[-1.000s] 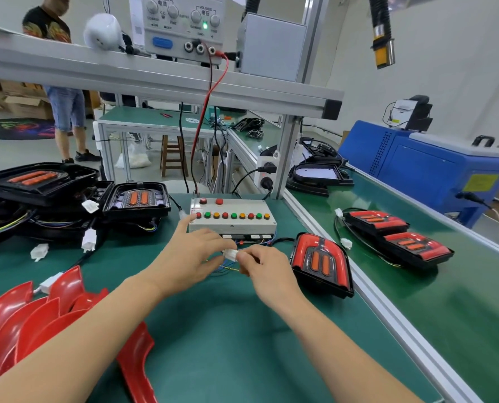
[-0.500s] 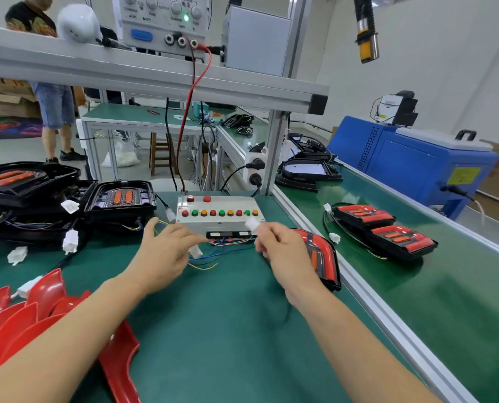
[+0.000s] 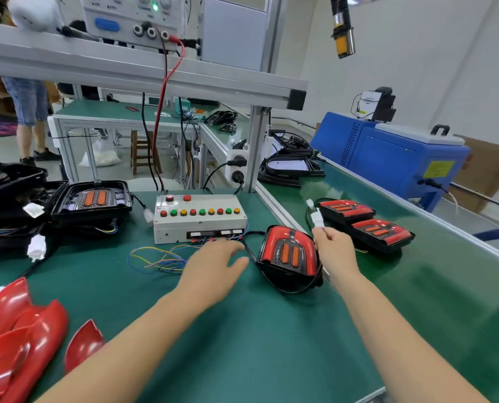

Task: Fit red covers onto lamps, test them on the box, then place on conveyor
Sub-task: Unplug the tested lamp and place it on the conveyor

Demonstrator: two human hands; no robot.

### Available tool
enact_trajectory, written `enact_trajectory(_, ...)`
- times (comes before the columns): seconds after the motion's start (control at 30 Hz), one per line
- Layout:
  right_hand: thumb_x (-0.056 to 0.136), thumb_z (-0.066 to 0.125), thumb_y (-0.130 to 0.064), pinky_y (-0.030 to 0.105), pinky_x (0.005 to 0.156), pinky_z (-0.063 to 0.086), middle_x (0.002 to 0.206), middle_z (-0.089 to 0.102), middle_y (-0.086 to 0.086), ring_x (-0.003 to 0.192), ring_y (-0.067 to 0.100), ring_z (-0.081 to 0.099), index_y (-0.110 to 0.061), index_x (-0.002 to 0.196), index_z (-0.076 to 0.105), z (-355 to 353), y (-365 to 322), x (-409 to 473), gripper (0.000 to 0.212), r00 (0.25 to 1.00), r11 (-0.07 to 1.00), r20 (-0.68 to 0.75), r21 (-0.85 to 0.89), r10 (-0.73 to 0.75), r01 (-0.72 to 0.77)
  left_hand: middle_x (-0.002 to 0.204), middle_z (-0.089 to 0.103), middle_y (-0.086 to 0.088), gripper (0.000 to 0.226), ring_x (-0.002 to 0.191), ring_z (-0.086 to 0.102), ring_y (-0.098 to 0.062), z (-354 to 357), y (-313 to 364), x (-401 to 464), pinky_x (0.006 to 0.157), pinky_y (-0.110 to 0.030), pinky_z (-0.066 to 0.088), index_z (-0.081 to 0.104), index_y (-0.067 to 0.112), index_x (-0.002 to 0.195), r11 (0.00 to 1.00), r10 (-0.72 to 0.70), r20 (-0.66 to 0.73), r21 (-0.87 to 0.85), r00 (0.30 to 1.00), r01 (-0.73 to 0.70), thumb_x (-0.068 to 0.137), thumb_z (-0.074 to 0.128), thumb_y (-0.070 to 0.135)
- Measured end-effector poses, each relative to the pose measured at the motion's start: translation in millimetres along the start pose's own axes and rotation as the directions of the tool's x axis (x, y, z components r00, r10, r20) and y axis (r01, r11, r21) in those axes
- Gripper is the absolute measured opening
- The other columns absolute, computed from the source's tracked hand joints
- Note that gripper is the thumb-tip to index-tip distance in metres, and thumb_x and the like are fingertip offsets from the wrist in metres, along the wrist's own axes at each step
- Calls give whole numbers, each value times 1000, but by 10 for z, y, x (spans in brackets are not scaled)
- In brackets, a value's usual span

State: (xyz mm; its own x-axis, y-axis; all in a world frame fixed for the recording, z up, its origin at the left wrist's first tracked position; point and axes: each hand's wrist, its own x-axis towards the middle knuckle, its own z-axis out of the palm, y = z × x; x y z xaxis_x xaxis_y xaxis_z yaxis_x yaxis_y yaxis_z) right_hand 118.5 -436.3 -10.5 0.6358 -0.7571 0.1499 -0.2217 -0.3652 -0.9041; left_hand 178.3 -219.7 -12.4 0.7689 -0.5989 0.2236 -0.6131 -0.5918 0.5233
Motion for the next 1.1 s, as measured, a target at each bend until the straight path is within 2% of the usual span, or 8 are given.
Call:
enact_trajectory(0.17,100,37,-21,34,63,31,73,52,8,75,26,46,-8,67,53,77,222,68,38,993,980,-19,-163,112,-114,147,41,-6,64,133,40,-23,300,189,237,105,-32,32,32,15,146,838,-328,273,-358,904,412,95,40,54)
enact_trajectory(0.23,101,32,-22,34,69,34,89,57,13,85,28,51,1,88,63,119,259,66,40,985,972,16,-164,171,-166,150,36,-8,73,134,38,-27,408,231,346,111,-37,31,23,13,150,690,-395,344,-501,852,522,93,43,55)
enact_trajectory(0.33,101,30,-26,35,67,32,87,57,13,78,25,47,4,90,62,154,285,26,45,963,965,89,-83,255,-247,145,41,-10,73,128,44,-29,491,292,480,107,-41,37,25,10,147,463,-441,427,-645,789,608,92,50,51)
enact_trajectory(0.43,98,32,-24,35,72,38,94,63,18,81,26,51,1,92,61,147,309,-9,39,946,956,140,-16,291,-292,130,55,-13,57,114,54,-28,543,327,554,97,-40,44,41,5,136,310,-446,465,-722,765,619,92,59,36)
enact_trajectory(0.57,99,35,-24,43,101,43,113,66,22,95,27,60,3,108,60,135,335,-72,37,933,940,193,100,304,-327,95,68,-13,23,79,62,-23,633,362,520,71,-35,53,59,2,111,208,-398,500,-767,769,607,92,60,15)
enact_trajectory(0.63,99,37,-24,44,105,43,111,68,19,102,29,63,-3,106,62,131,362,-98,33,925,919,211,174,316,-353,89,67,-11,16,77,61,-23,657,342,499,71,-36,52,59,8,106,179,-373,505,-783,778,595,92,60,14)
enact_trajectory(0.83,102,44,-17,30,76,55,98,75,1,92,17,72,-18,110,64,69,432,-194,21,923,783,268,495,275,-377,90,73,-8,20,87,65,-26,664,270,417,77,-43,55,62,18,107,106,-259,465,-858,847,503,92,57,6)
enact_trajectory(1.1,98,52,-29,34,70,59,103,75,6,90,21,73,-21,124,60,-55,423,-344,27,898,559,369,704,240,-439,107,71,-10,45,94,64,-28,731,339,338,86,-48,51,54,33,125,-38,-102,412,-911,905,410,93,52,2)
